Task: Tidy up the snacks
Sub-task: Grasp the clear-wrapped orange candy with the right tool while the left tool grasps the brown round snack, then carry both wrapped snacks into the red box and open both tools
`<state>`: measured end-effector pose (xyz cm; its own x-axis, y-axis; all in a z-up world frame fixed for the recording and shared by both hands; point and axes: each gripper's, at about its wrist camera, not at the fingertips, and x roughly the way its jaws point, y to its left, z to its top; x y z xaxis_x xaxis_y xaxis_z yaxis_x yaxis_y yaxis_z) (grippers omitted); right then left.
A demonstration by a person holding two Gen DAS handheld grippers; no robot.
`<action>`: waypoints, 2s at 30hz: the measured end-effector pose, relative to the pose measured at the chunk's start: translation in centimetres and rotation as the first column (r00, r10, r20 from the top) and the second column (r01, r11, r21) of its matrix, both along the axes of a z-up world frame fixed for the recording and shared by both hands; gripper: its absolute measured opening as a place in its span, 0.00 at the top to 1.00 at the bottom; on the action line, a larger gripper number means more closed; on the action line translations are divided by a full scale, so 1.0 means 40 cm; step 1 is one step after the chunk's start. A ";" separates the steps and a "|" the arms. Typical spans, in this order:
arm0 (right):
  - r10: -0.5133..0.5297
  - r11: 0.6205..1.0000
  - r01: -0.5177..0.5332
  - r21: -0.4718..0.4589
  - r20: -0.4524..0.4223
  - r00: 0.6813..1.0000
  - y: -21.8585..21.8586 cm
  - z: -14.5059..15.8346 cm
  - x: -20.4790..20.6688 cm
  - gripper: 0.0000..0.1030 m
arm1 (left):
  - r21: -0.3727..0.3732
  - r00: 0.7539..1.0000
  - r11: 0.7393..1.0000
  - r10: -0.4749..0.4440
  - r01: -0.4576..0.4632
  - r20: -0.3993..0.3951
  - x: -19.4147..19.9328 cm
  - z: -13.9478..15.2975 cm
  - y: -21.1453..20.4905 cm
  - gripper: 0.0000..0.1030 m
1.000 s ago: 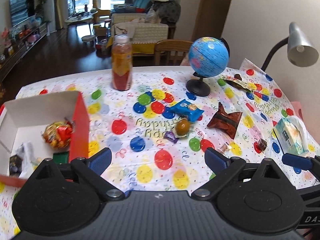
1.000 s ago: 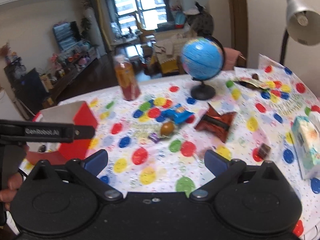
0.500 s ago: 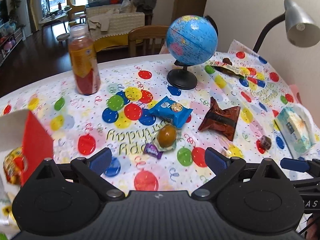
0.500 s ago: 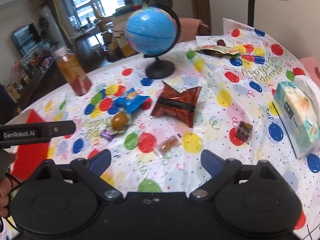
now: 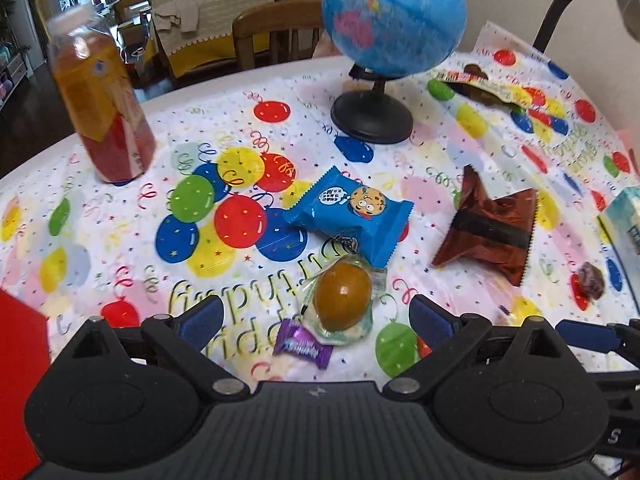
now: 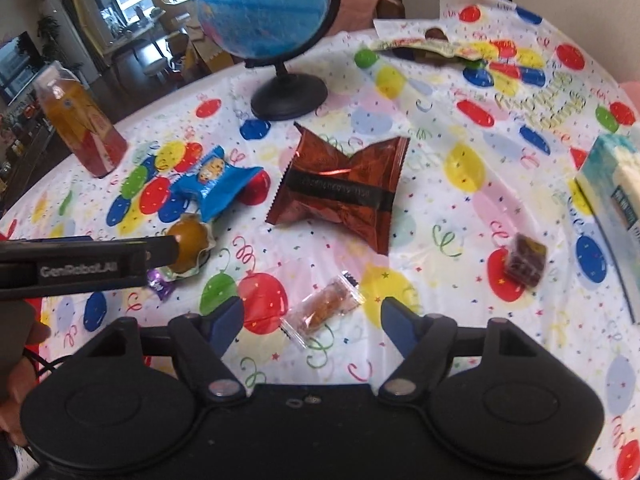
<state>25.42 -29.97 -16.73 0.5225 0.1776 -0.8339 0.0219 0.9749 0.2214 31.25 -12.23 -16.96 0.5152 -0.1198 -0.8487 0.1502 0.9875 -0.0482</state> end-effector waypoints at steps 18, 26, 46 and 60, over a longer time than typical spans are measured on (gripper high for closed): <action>-0.005 0.999 0.003 -0.043 -0.059 0.998 0.047 -0.063 0.033 0.78 | -0.026 0.998 0.998 -0.049 0.048 -0.045 0.067 -0.081 -0.036 0.47; -0.005 0.999 0.003 -0.042 -0.036 0.999 0.037 -0.051 0.009 0.82 | -0.025 0.998 0.999 -0.036 0.035 -0.047 0.056 -0.071 -0.028 0.51; 0.149 0.988 -0.152 0.023 0.103 0.983 0.037 0.172 -0.168 0.81 | -0.083 0.994 0.990 0.113 -0.113 -0.007 -0.155 0.148 0.062 0.51; 0.348 0.932 -0.361 0.023 0.213 0.913 0.146 0.310 -0.286 0.81 | -0.131 0.955 0.950 0.293 -0.284 0.050 -0.381 0.283 0.202 0.51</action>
<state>13.99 -24.14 -4.32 0.5721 0.4293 -0.6989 -0.3745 0.8948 0.2430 16.02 -4.17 -5.63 0.5987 -0.0571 -0.7989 -0.1332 0.9765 -0.1696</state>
